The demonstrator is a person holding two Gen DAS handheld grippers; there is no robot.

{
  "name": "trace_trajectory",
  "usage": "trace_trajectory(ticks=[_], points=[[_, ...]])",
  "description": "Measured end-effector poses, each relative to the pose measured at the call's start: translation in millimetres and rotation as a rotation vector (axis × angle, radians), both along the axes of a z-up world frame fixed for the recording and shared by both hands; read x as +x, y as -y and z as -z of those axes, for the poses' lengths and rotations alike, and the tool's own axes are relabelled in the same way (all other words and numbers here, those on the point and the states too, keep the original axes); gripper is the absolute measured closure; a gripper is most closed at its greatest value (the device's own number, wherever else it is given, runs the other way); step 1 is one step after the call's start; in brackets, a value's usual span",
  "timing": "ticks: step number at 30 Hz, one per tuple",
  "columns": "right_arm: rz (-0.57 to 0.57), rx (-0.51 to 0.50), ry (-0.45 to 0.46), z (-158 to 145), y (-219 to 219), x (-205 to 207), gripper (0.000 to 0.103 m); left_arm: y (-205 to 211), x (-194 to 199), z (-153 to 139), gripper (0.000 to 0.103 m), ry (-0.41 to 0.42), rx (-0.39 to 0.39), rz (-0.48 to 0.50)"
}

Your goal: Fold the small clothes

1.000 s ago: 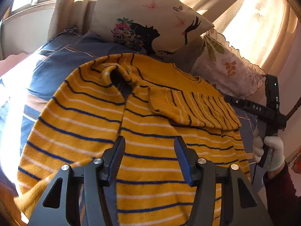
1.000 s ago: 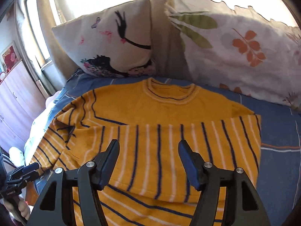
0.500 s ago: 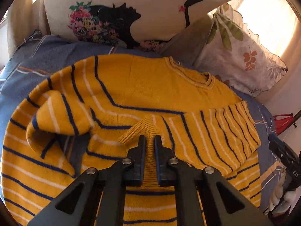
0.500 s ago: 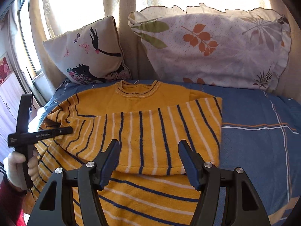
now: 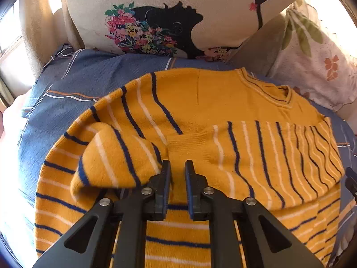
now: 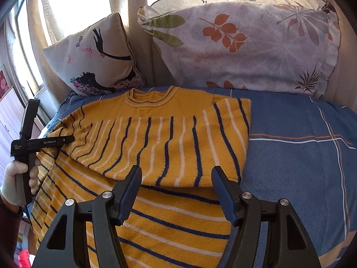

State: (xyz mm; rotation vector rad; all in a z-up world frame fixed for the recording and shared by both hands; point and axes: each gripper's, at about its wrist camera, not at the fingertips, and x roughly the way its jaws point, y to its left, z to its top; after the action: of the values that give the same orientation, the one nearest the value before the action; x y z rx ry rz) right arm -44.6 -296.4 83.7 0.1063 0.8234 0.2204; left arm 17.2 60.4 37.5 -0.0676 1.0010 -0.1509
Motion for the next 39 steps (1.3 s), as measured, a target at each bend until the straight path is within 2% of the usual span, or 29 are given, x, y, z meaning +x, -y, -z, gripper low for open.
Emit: trace_trajectory(ticks=[2, 4, 5, 9, 13, 16, 19, 22, 27, 30, 33, 34, 35, 36, 37, 39], points=[[-0.005, 0.009, 0.0, -1.0, -1.9, -0.8, 0.033, -15.1, -20.4, -12.4, 0.077, 0.03, -0.058, 0.006], [-0.015, 0.018, 0.011, -5.1, -6.3, -4.7, 0.033, -36.5, -42.1, -23.8, 0.056, 0.079, -0.092, -0.022], [-0.024, 0.02, 0.019, -7.5, -9.7, -7.4, 0.033, -48.6, -54.3, -29.4, 0.054, 0.103, -0.099, -0.047], [-0.093, 0.013, 0.034, -15.7, -35.3, -18.2, 0.033, -101.7, -104.0, -46.4, 0.052, 0.174, -0.093, -0.185], [-0.211, 0.004, 0.03, -19.3, -81.5, -27.4, 0.033, -160.5, -149.3, -47.3, 0.051, 0.205, -0.107, -0.351], [-0.349, -0.015, 0.03, -20.4, -134.6, -39.8, 0.033, -201.0, -182.1, -40.8, 0.051, 0.212, -0.132, -0.474], [-0.551, -0.052, 0.044, -19.3, -202.8, -63.9, 0.033, -230.6, -212.6, -33.0, 0.051, 0.22, -0.147, -0.563], [-0.758, -0.16, 0.1, -12.2, -275.3, -101.4, 0.033, -255.2, -236.9, -24.8, 0.051, 0.219, -0.141, -0.638], [-1.031, -0.492, 0.326, 17.0, -375.0, -176.0, 0.033, -286.0, -266.8, -13.8, 0.051, 0.218, -0.148, -0.721], [-1.078, -0.648, 0.495, 34.0, -412.1, -199.2, 0.033, -292.8, -274.2, -10.7, 0.051, 0.218, -0.154, -0.736], [-1.12, -0.724, 0.524, 51.5, -441.6, -202.3, 0.035, -293.0, -274.7, -10.5, 0.051, 0.221, -0.163, -0.72], [-1.132, -0.738, 0.514, 56.5, -448.5, -199.6, 0.037, -291.6, -273.8, -11.4, 0.051, 0.223, -0.165, -0.714], [-1.14, -0.743, 0.5, 61.0, -454.3, -197.1, 0.053, -289.9, -272.0, -12.4, 0.051, 0.226, -0.165, -0.709], [-1.132, -0.741, 0.479, 63.1, -459.5, -192.6, 0.086, -288.2, -270.9, -13.5, 0.051, 0.23, -0.165, -0.704], [-1.128, -0.717, 0.432, 61.2, -464.0, -185.6, 0.094, -285.7, -268.8, -14.5, 0.051, 0.233, -0.165, -0.699], [-1.081, -0.622, 0.391, 44.4, -467.7, -170.0, 0.094, -279.3, -263.8, -17.1, 0.051, 0.239, -0.169, -0.684]])
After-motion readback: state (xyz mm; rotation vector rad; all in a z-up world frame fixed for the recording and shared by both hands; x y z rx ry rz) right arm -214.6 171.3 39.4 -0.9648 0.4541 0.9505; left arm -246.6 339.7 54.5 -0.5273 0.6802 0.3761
